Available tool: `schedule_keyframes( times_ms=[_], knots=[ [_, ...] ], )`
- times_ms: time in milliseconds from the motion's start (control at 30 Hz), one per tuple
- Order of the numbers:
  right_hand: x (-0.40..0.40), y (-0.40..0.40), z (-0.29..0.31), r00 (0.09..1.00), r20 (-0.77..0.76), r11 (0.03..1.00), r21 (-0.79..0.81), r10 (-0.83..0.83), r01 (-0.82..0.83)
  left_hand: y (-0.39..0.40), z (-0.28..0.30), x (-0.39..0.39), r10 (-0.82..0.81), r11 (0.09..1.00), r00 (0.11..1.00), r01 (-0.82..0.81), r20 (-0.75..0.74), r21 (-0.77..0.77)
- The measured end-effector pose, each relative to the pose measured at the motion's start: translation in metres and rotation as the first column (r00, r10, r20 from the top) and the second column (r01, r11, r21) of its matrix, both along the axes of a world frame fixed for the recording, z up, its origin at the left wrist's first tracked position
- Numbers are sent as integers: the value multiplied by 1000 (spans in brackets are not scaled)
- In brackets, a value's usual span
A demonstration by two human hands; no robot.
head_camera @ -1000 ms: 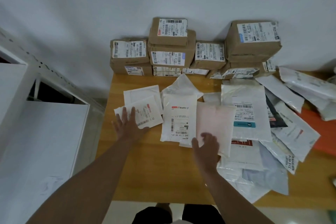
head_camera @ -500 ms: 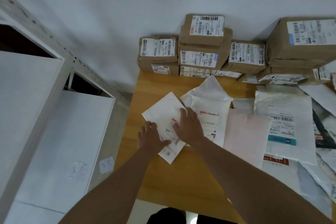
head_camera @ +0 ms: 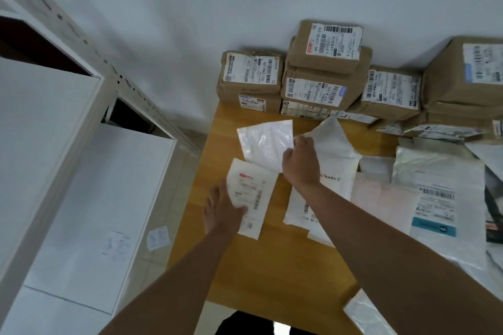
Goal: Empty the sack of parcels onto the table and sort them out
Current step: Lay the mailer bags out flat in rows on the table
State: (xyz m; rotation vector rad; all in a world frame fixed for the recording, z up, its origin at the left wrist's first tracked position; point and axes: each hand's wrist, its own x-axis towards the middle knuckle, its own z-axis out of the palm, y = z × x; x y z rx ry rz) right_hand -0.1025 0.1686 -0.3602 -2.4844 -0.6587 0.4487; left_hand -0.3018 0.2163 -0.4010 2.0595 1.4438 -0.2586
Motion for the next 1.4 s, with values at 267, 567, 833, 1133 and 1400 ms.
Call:
schedule_keyframes(
  times_ms=[267,567,833,1133,1400],
  knots=[
    [-60,-21,-7,710,439,797,-24,551,-604,27,2,-4,282,957,954,-272,101,-105],
    [-110,-77,-59,618,46,593,-347,785,-727,39,0,-13,281,953,952,-261,119,-157],
    [-72,-98,-21,964,267,995,-94,10,16,4,0,-11,-447,889,888,454,-113,51],
    [-10,-108,-8,876,-182,883,-245,-447,400,-26,12,2,-632,756,720,654,-286,-25],
    [-14,-108,16,945,-265,949,196,-190,246,-23,33,41,-185,982,955,190,230,-1]
  ],
)
